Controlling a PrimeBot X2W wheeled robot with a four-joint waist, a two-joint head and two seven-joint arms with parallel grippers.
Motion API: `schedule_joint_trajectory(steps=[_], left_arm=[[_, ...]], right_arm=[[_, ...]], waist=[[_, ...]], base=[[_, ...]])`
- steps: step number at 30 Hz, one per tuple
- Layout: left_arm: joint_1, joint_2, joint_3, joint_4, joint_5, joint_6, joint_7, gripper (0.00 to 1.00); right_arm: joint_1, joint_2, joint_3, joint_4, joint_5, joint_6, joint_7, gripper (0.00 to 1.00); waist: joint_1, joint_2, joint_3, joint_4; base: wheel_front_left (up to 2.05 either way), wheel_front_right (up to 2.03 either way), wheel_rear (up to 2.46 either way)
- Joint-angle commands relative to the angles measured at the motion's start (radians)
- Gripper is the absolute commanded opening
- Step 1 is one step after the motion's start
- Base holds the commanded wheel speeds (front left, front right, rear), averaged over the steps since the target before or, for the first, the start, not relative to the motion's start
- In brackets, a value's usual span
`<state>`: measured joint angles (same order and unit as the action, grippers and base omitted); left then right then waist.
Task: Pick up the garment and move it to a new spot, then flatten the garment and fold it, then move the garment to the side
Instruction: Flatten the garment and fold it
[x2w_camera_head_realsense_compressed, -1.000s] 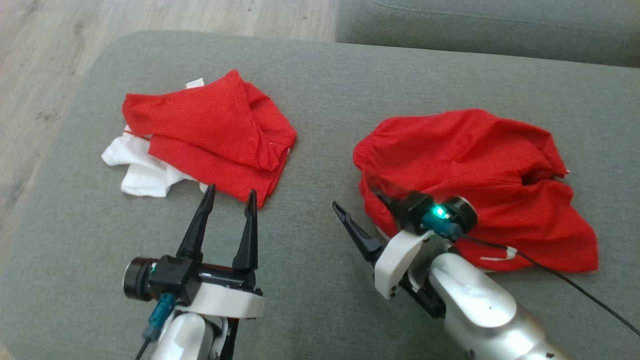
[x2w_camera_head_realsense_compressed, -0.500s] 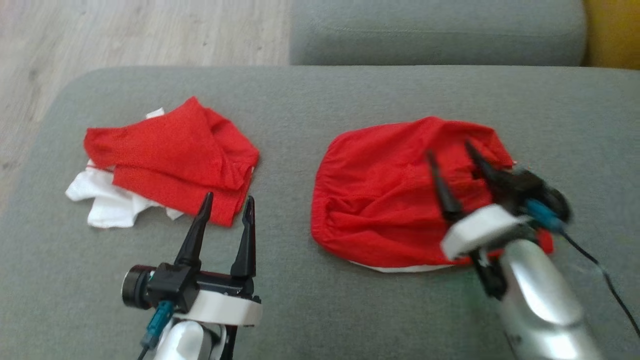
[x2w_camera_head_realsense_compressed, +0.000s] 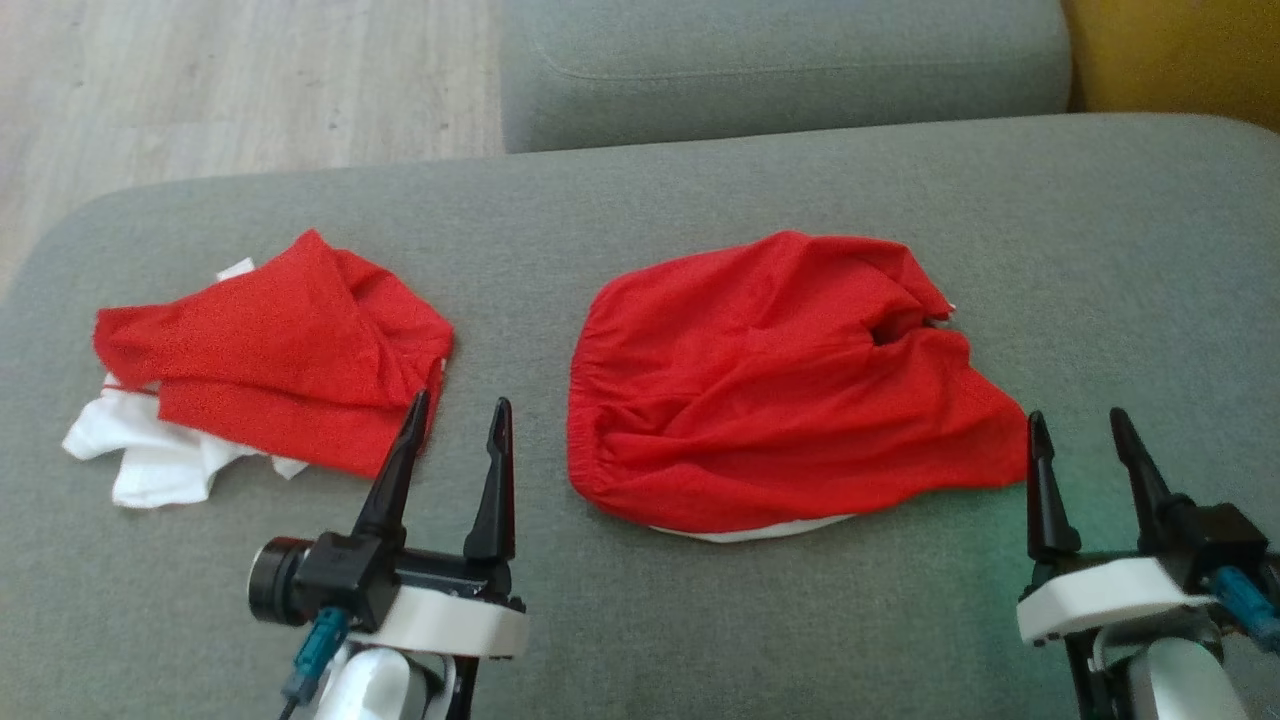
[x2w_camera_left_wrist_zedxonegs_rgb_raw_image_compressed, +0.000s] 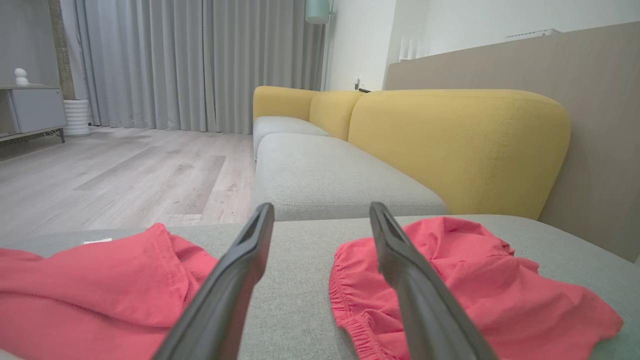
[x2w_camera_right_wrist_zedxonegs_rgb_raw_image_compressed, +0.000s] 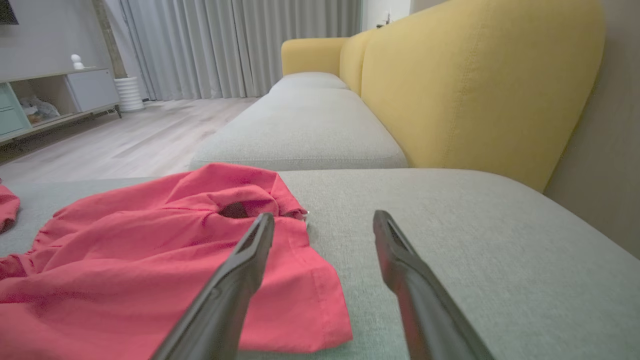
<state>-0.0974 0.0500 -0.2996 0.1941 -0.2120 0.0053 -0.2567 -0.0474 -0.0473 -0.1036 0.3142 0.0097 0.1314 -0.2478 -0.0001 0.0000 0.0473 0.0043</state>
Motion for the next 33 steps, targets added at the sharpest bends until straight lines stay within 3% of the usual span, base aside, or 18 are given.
schedule_joint_trajectory(steps=[1,8,14,22,33], left_arm=[[-0.029,0.0,0.027,-0.03,-0.011,0.006,-0.005,1.0],[-0.043,0.001,0.015,0.013,0.002,-0.026,-0.005,1.0],[-0.089,0.038,-0.071,0.204,0.057,-0.088,0.025,1.0],[-0.18,0.092,-0.124,0.393,0.116,-0.101,0.078,1.0],[-0.258,0.082,-0.163,0.431,0.083,-0.126,0.014,1.0]], right_arm=[[-0.029,-0.003,0.026,-0.043,0.012,-0.001,-0.012,1.0],[-0.041,-0.003,0.042,-0.069,0.039,-0.001,-0.013,1.0],[-0.046,-0.003,0.054,-0.079,0.044,-0.001,-0.013,1.0],[-0.06,-0.003,0.078,-0.091,0.051,-0.001,-0.014,1.0],[-0.07,-0.003,0.08,-0.094,0.054,-0.001,-0.014,1.0]], waist=[[0.0001,0.0,0.008,-0.011],[0.0001,0.0,0.032,-0.037],[0.0001,0.0,0.056,-0.066],[0.0001,0.0,0.1,-0.102],[0.0001,0.0,0.131,-0.124]], base=[[0.0,0.0,0.0],[0.0,0.0,0.0],[0.0,0.0,0.0],[0.0,0.0,0.0],[0.0,0.0,0.0]])
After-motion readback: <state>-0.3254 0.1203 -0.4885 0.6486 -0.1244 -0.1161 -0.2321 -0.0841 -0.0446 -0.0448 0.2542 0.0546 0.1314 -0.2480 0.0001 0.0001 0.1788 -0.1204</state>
